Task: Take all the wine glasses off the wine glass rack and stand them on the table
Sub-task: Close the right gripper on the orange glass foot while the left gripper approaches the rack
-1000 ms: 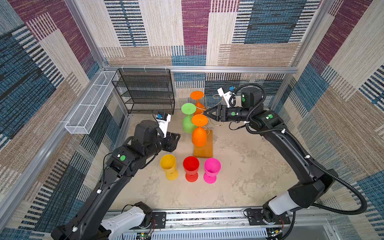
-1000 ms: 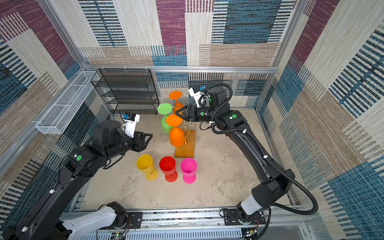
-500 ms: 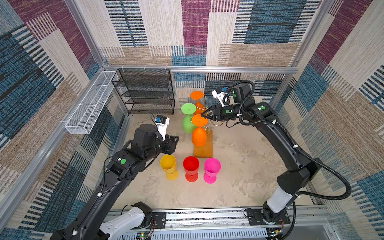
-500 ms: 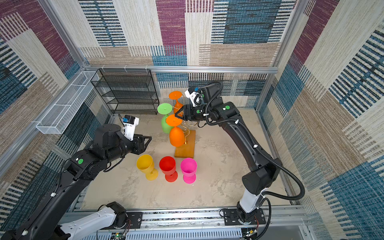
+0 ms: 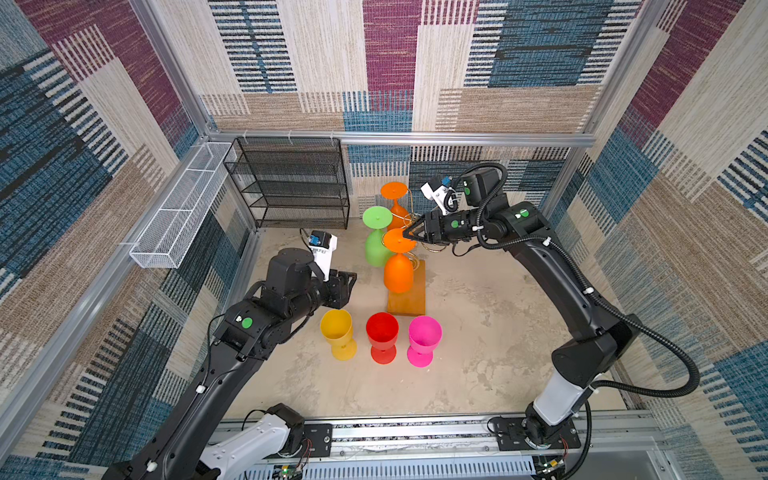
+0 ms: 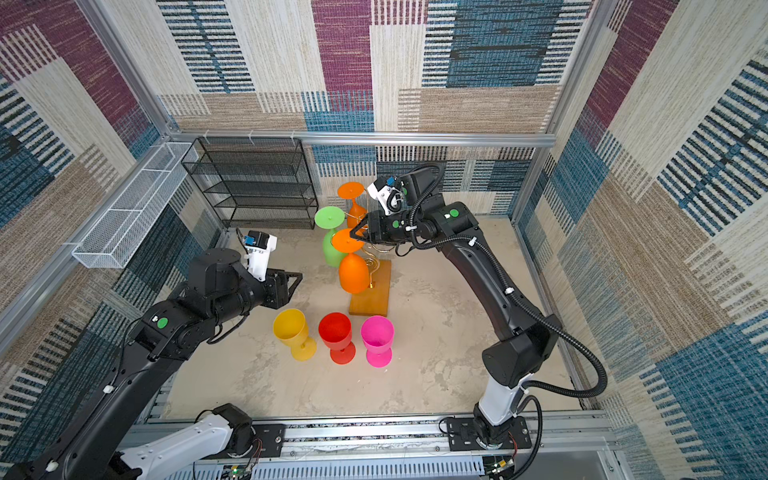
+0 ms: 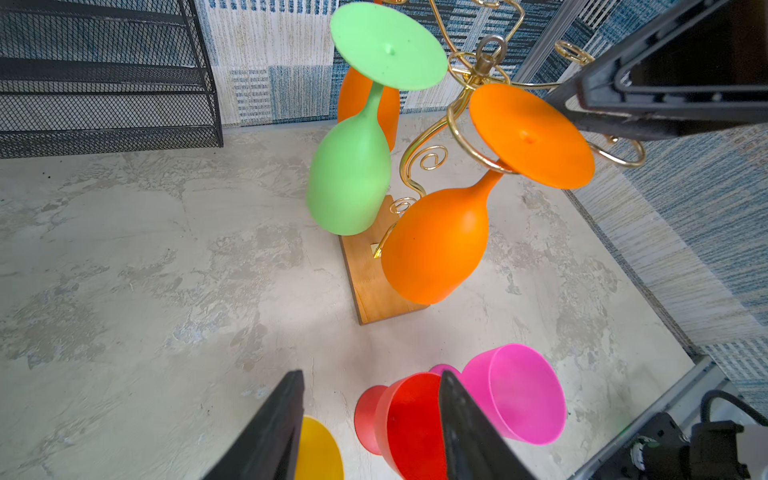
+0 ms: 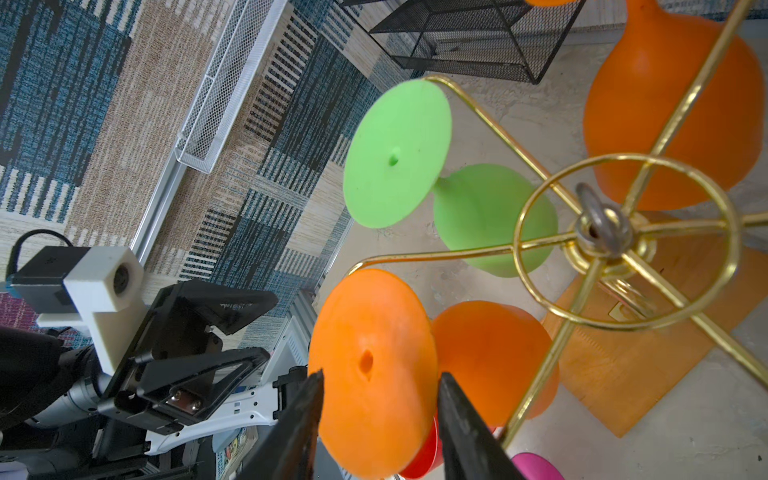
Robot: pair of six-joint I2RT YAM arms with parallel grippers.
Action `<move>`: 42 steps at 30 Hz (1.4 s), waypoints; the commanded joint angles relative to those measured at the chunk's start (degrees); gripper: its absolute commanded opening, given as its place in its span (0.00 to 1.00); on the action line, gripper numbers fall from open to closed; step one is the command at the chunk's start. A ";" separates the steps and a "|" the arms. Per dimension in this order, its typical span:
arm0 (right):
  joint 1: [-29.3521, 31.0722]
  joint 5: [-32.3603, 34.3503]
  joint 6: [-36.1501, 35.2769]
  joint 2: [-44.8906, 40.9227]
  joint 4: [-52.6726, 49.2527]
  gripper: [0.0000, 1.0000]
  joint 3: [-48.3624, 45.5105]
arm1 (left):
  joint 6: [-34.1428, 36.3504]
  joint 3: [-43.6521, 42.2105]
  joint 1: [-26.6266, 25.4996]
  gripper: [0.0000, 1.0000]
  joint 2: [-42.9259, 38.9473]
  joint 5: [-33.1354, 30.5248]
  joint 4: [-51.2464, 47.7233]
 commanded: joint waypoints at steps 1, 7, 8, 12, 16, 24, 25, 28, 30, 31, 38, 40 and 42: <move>-0.02 -1.77 0.01 -0.96 0.47 0.44 -0.59 | 0.97 -0.07 0.22 0.55 0.20 1.18 2.16; -0.02 -2.79 0.69 -2.11 2.13 0.41 -2.33 | 0.79 -0.04 0.40 0.55 0.38 1.66 2.27; -0.02 -3.03 0.83 -2.21 2.59 0.40 -2.67 | 0.71 -0.08 0.40 0.55 0.45 1.62 2.27; -0.02 -3.05 1.33 -2.70 3.94 0.33 -3.89 | 0.70 -0.08 0.57 0.55 0.49 1.79 2.36; -0.02 -3.56 2.05 -3.10 5.36 0.31 -4.90 | 0.70 0.00 0.67 0.54 0.67 2.01 2.37; -0.01 -5.65 4.20 -4.22 9.40 0.28 -7.82 | 0.44 0.05 0.75 0.54 0.97 2.59 2.55; -0.01 -5.97 4.53 -4.45 9.83 0.28 -8.27 | 0.44 0.01 0.75 0.54 0.98 2.67 2.59; -0.02 -7.19 5.59 -5.01 11.68 0.28 -9.98 | 0.35 0.10 0.84 0.54 0.97 2.76 2.54; -0.02 -7.82 6.25 -5.41 12.73 0.28 -10.88 | 0.35 0.21 0.84 0.54 1.03 2.81 2.63; -0.01 -7.98 6.49 -5.61 13.27 0.28 -11.23 | 0.35 0.18 0.84 0.54 1.06 2.77 2.70; -0.01 -8.11 8.13 -6.58 15.72 0.28 -13.07 | 0.44 0.75 0.92 0.54 1.17 2.73 3.01; -0.02 -8.10 8.38 -6.62 16.04 0.28 -13.29 | 0.14 0.72 0.93 0.54 0.56 2.72 3.69; -0.02 -7.95 8.39 -6.58 16.00 0.28 -13.50 | -0.41 0.63 1.19 0.53 -0.52 3.71 5.59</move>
